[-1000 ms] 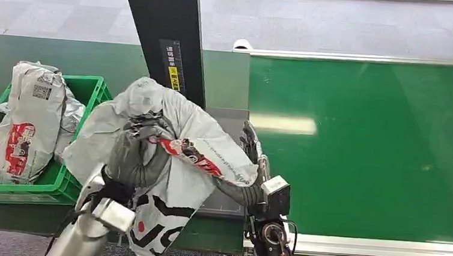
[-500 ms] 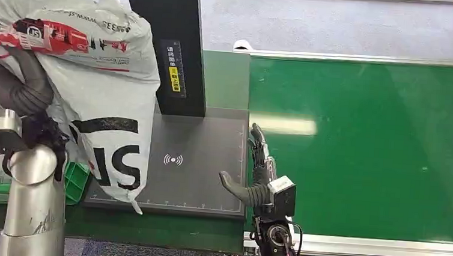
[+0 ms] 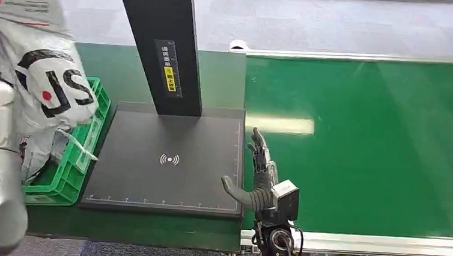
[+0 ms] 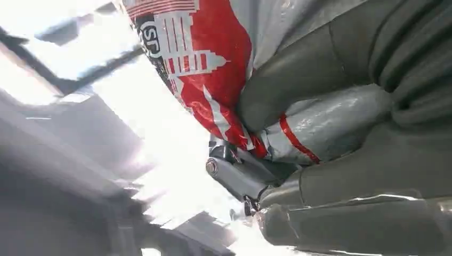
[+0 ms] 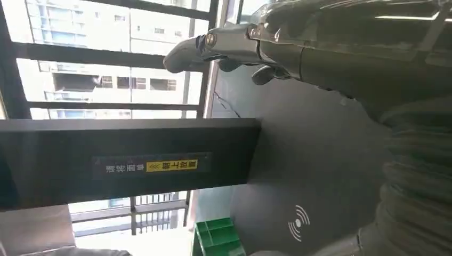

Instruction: Moved the parcel from conveyor to table for the left to box.

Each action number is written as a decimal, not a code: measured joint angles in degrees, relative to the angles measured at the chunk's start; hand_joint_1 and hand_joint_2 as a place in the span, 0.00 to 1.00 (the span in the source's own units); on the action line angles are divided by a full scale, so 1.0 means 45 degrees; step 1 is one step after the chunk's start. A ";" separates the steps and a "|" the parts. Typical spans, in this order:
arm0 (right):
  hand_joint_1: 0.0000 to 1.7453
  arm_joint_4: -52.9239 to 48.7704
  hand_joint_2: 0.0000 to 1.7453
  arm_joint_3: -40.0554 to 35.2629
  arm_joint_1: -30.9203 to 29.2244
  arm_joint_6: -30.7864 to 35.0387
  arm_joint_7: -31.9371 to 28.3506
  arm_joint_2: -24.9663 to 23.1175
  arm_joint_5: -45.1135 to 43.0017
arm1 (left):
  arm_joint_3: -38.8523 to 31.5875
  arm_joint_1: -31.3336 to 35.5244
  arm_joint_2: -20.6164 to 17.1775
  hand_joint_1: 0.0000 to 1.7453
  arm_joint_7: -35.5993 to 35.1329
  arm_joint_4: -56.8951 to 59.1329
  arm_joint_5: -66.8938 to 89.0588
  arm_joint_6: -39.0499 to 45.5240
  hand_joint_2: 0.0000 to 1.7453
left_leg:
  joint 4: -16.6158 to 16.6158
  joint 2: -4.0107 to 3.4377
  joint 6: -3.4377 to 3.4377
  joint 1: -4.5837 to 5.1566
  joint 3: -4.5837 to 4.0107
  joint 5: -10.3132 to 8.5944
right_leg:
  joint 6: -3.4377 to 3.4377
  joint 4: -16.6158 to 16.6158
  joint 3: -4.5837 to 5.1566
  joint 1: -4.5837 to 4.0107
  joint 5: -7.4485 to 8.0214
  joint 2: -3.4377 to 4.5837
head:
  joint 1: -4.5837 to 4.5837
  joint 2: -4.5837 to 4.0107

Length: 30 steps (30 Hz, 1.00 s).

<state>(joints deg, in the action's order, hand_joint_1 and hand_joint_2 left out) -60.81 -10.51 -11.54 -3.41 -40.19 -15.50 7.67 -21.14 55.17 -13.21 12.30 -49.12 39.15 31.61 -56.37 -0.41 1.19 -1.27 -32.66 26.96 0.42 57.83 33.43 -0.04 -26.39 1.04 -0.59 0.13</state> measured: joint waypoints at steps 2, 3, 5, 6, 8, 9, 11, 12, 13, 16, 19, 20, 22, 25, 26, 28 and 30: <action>0.00 -0.0029 1.00 0.0034 0.0077 -0.0117 0.0000 0.0068 -0.0005 | -0.0566 0.0237 -0.0585 0.90 -0.0407 0.1673 0.0092 0.0343 1.00 | 0.0000 0.0000 0.0005 0.0000 -0.0006 0.0003 | 0.0002 0.0004 0.0010 0.0000 -0.0003 0.0000 | 0.0010 -0.0005; 0.00 -0.0029 1.00 0.0049 0.0102 -0.0170 0.0000 0.0102 -0.0005 | -0.0772 0.0255 -0.0777 0.95 -0.0480 0.2203 0.0101 0.0461 1.00 | 0.0000 0.0001 0.0007 0.0000 -0.0010 0.0004 | 0.0001 0.0004 0.0017 0.0000 -0.0006 -0.0001 | 0.0010 -0.0005; 0.00 -0.0029 1.00 0.0102 0.0114 -0.0218 0.0000 0.0121 0.0020 | -0.1159 0.0263 -0.1101 0.90 -0.0445 0.3146 0.0077 0.0495 1.00 | 0.0000 0.0009 0.0008 0.0000 -0.0029 0.0005 | -0.0004 0.0003 0.0025 0.0000 -0.0012 -0.0005 | 0.0015 0.0000; 0.00 -0.0024 1.00 0.0145 0.0108 -0.0228 0.0000 0.0121 0.0077 | -0.1329 0.0263 -0.1204 0.90 -0.0277 0.3448 0.0000 0.0408 1.00 | 0.0000 0.0011 0.0008 0.0001 -0.0036 0.0005 | -0.0005 0.0002 0.0029 0.0001 -0.0013 -0.0006 | 0.0015 0.0000; 0.00 -0.0005 1.00 0.0262 0.0107 -0.0291 0.0000 0.0116 0.0170 | -0.1790 0.0278 -0.1335 0.90 0.0359 0.3886 -0.0364 -0.0261 1.00 | 0.0000 0.0019 0.0007 0.0005 -0.0043 0.0005 | -0.0006 -0.0001 0.0028 0.0006 -0.0013 -0.0013 | 0.0015 -0.0005; 0.00 0.0005 1.00 0.0296 0.0106 -0.0335 0.0000 0.0116 0.0209 | -0.2001 0.0292 -0.1364 0.90 0.0634 0.4004 -0.0487 -0.0600 1.00 | 0.0000 0.0023 0.0007 0.0006 -0.0044 0.0005 | -0.0006 -0.0001 0.0028 0.0007 -0.0013 -0.0014 | 0.0019 -0.0005; 0.00 0.0005 1.00 0.0345 0.0107 -0.0379 0.0000 0.0116 0.0233 | -0.2346 0.0326 -0.1398 0.90 0.0871 0.4198 -0.0613 -0.0841 1.00 | 0.0000 0.0029 0.0007 0.0008 -0.0045 0.0005 | -0.0008 -0.0002 0.0028 0.0010 -0.0011 -0.0015 | 0.0015 0.0000; 0.00 0.0010 1.00 0.0359 0.0107 -0.0388 0.0000 0.0116 0.0233 | -0.2452 0.0347 -0.1417 0.90 0.0900 0.4285 -0.0652 -0.0890 1.00 | -0.0001 0.0027 0.0007 0.0008 -0.0044 0.0005 | -0.0008 -0.0002 0.0029 0.0011 -0.0010 -0.0014 | 0.0015 0.0000; 0.00 0.0015 1.00 0.0374 0.0106 -0.0393 0.0000 0.0116 0.0233 | -0.2559 0.0383 -0.1422 0.76 0.0915 0.4368 -0.0671 -0.0899 1.00 | -0.0001 0.0027 0.0007 0.0008 -0.0043 0.0005 | -0.0008 -0.0002 0.0029 0.0011 -0.0010 -0.0015 | 0.0015 -0.0005; 0.00 0.0020 1.00 0.0432 0.0106 -0.0393 0.0000 0.0116 0.0233 | -0.2763 0.0437 -0.1436 0.00 0.0934 0.4513 -0.0685 -0.0933 1.00 | -0.0001 0.0031 0.0007 0.0006 -0.0042 0.0004 | -0.0008 -0.0002 0.0031 0.0008 -0.0010 -0.0015 | 0.0015 -0.0005; 0.00 0.0034 1.00 0.0471 0.0104 -0.0393 0.0000 0.0116 0.0277 | -0.3040 0.0494 -0.1412 0.00 0.1679 0.4572 -0.1304 -0.2019 1.00 | -0.0001 0.0029 0.0007 0.0004 -0.0042 0.0004 | -0.0007 -0.0001 0.0037 0.0004 -0.0010 -0.0015 | 0.0015 0.0000; 0.00 0.0054 1.00 0.0481 0.0099 -0.0393 0.0000 0.0112 0.0296 | -0.3176 0.0514 -0.1373 0.00 0.2145 0.4567 -0.1678 -0.2719 1.00 | -0.0001 0.0029 0.0007 0.0004 -0.0042 0.0004 | -0.0007 -0.0001 0.0037 0.0004 -0.0010 -0.0015 | 0.0015 -0.0005; 0.00 0.0102 1.00 0.0510 0.0076 -0.0345 0.0000 0.0107 0.0355 | -0.3404 0.0503 -0.1256 0.00 0.2961 0.4391 -0.2426 -0.4332 1.00 | -0.0001 0.0029 0.0007 0.0003 -0.0044 0.0004 | -0.0007 -0.0001 0.0037 0.0004 -0.0011 -0.0015 | 0.0010 -0.0005; 0.00 0.0199 1.00 0.0597 0.0005 -0.0233 0.0000 0.0097 0.0384 | -0.3681 0.0442 -0.0911 0.00 0.3832 0.3772 -0.3428 -0.6409 1.00 | -0.0001 0.0027 0.0007 0.0005 -0.0044 0.0004 | -0.0008 -0.0001 0.0036 0.0006 -0.0010 -0.0014 | 0.0020 -0.0005; 0.00 0.0228 1.00 0.0612 -0.0015 -0.0209 0.0000 0.0087 0.0393 | -0.3700 0.0406 -0.0765 0.00 0.4024 0.3497 -0.3659 -0.6881 1.00 | -0.0002 0.0032 0.0007 0.0006 -0.0046 0.0004 | -0.0008 -0.0002 0.0034 0.0008 -0.0010 -0.0016 | 0.0015 0.0000; 0.00 0.0292 1.00 0.0631 -0.0064 -0.0107 0.0000 0.0043 0.0423 | -0.3710 0.0355 -0.0435 0.00 0.4227 0.2904 -0.3828 -0.7126 1.00 | -0.0003 0.0030 0.0007 0.0008 -0.0049 0.0004 | -0.0011 -0.0002 0.0032 0.0011 -0.0008 -0.0018 | 0.0020 0.0000; 0.00 0.0379 1.00 0.0641 -0.0109 -0.0014 0.0000 0.0005 0.0427 | -0.3734 0.0274 -0.0134 0.00 0.4480 0.2282 -0.3886 -0.6800 1.00 | -0.0003 0.0021 0.0007 0.0008 -0.0048 0.0005 | -0.0011 -0.0002 0.0036 0.0012 -0.0006 -0.0013 | 0.0015 -0.0005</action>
<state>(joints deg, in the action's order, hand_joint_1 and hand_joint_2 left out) -59.10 -7.63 -12.03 -3.47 -40.19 -15.48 9.60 -37.94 56.41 -13.81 32.46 -38.85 21.66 1.01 -56.38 -0.31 1.22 -1.24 -32.87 26.98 0.37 57.82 33.59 0.01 -26.42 0.98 -0.52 0.11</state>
